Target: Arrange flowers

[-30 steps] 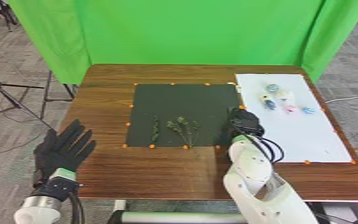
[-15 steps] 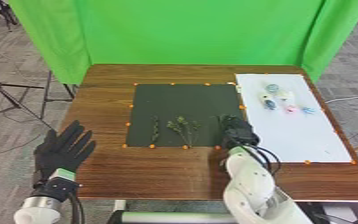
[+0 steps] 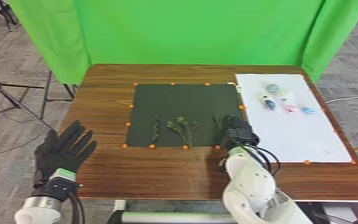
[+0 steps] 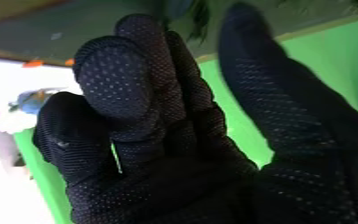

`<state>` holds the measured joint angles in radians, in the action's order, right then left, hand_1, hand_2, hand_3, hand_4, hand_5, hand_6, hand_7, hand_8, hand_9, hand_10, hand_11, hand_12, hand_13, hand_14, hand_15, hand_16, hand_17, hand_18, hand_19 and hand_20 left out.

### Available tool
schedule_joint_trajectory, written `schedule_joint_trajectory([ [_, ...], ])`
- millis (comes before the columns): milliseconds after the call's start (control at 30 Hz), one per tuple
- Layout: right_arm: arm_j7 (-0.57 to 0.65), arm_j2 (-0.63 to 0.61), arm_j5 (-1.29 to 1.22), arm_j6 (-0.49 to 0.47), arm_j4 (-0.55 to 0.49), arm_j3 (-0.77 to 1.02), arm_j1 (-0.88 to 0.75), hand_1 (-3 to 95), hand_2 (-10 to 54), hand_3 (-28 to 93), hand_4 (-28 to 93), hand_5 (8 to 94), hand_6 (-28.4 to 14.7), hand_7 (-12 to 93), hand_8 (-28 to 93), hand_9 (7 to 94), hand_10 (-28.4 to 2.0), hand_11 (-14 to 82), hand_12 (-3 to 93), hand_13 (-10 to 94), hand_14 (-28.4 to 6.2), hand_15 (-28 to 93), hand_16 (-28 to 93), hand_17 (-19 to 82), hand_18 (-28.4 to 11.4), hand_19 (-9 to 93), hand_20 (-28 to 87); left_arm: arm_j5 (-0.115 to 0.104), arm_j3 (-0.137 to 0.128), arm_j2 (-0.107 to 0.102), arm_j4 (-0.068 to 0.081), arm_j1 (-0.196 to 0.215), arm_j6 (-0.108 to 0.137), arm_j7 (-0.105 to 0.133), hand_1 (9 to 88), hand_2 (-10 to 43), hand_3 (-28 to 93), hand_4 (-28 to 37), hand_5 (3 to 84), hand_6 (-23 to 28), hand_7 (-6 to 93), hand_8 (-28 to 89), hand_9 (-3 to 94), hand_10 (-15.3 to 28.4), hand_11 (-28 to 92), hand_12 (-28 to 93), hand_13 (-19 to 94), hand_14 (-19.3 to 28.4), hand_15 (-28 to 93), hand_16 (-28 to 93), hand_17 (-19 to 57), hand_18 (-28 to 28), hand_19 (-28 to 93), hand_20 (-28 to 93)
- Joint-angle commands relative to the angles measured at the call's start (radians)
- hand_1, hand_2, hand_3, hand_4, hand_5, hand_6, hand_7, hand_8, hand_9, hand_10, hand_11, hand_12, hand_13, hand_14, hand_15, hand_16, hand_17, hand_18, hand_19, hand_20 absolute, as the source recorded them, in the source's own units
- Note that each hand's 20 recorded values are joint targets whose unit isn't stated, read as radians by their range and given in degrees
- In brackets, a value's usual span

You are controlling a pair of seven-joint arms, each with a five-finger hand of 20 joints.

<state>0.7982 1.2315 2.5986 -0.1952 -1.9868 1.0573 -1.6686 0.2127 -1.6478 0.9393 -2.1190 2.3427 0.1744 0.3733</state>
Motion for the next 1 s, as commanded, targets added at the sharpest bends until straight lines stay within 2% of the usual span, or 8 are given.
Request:
schedule_joint_trajectory([
  [33, 0.032, -0.031, -0.018, 0.038, -0.086, 0.056, -0.006, 36.4, -9.5, 78, -26, 48.4, -12.9, 44, -16, 63.9, -21.5, 37.5, 28.3, 76, -10.3, 60, 35, 54, -22.6, 93, 53, -0.004, -0.011, -0.008, -0.003, 0.006, -0.012, -0.007, 25.0, 7.4, 72, -28.3, 37.0, 6.3, 13.8, -9, 30.3, 11.4, 16, 11, 20, 12.6, 28, -6, -6.4, 13.2, 32, 11],
  [267, 0.017, -0.083, 0.032, 0.13, -0.02, 0.103, 0.054, 32.6, -9.5, 76, -24, 47.7, -13.1, 34, -11, 61.4, -23.3, 35.5, 27.2, 72, -12.7, 62, 34, 52, -23.5, 93, 52, -0.005, -0.001, -0.008, -0.003, -0.002, -0.016, -0.006, 24.9, 7.4, 72, -28.3, 37.0, 6.3, 13.8, -9, 30.2, 11.2, 16, 11, 20, 12.6, 28, -6, -6.4, 13.2, 32, 11],
  [367, 0.033, -0.108, 0.013, 0.155, 0.033, 0.121, 0.108, 34.7, -9.5, 78, -25, 44.2, -14.4, 17, -7, 54.0, -23.4, 20.7, 19.6, 68, -14.4, 62, 30, 49, -24.5, 93, 49, -0.003, 0.002, -0.01, -0.002, -0.007, -0.021, 0.004, 24.8, 7.5, 72, -28.3, 37.0, 6.3, 13.8, -9, 30.2, 11.2, 16, 11, 20, 12.6, 28, -6, -6.5, 13.2, 32, 11],
  [500, 0.026, -0.133, 0.013, 0.171, 0.137, 0.116, 0.184, 37.7, -9.5, 80, -27, 43.6, -14.3, 12, -8, 45.6, -21.0, 12.0, 14.5, 68, -14.3, 65, 27, 50, -24.5, 93, 49, -0.001, 0.01, -0.002, 0.003, -0.024, -0.026, 0.002, 24.8, 7.4, 72, -28.3, 36.9, 6.1, 13.7, -9, 30.1, 11.1, 16, 11, 20, 12.6, 28, -6, -6.5, 13.3, 32, 11],
  [633, 0.031, -0.119, 0.002, 0.167, 0.28, 0.099, 0.267, 38.8, -9.5, 81, -28, 43.6, -14.8, 10, -9, 43.1, -20.6, 10.7, 13.1, 68, -14.1, 65, 26, 50, -24.3, 93, 49, -0.003, 0.028, -0.018, 0.022, -0.072, -0.004, 0.002, 24.7, 7.4, 72, -28.3, 36.9, 6.1, 13.8, -9, 30.2, 11.2, 16, 11, 20, 12.6, 27, -6, -6.5, 13.3, 32, 11],
  [667, 0.036, -0.122, -0.017, 0.15, 0.301, 0.092, 0.288, 38.8, -9.5, 81, -28, 43.3, -15.4, 9, -8, 42.1, -21.1, 11.1, 13.1, 67, -14.1, 65, 26, 50, -24.4, 93, 49, -0.016, 0.039, -0.044, 0.028, -0.083, -0.016, 0.024, 24.7, 7.4, 72, -28.3, 36.9, 6.1, 13.8, -9, 30.2, 11.2, 16, 11, 20, 12.6, 27, -6, -6.5, 13.3, 32, 11],
  [800, 0.041, -0.119, -0.024, 0.128, 0.361, 0.077, 0.336, 39.4, -9.5, 82, -28, 42.9, -16.2, 8, -8, 40.2, -21.8, 11.8, 12.3, 67, -14.0, 64, 25, 49, -24.4, 93, 48, -0.01, 0.057, -0.061, 0.036, -0.129, -0.027, 0.029, 24.6, 7.6, 72, -28.3, 36.9, 6.1, 13.7, -9, 30.3, 11.1, 16, 11, 20, 12.5, 27, -6, -6.4, 13.3, 32, 11],
  [1000, 0.064, -0.111, -0.054, 0.068, 0.394, 0.088, 0.355, 41.2, -9.5, 81, -28, 46.0, -15.7, 9, -8, 44.0, -21.5, 12.7, 11.8, 68, -12.9, 62, 24, 49, -24.3, 93, 48, 0.044, 0.045, -0.005, 0.047, -0.193, -0.04, -0.048, 24.5, 7.9, 72, -28.3, 36.9, 6.2, 13.4, -9, 29.7, 10.9, 15, 11, 20, 12.4, 27, -6, -6.4, 13.3, 32, 11],
])
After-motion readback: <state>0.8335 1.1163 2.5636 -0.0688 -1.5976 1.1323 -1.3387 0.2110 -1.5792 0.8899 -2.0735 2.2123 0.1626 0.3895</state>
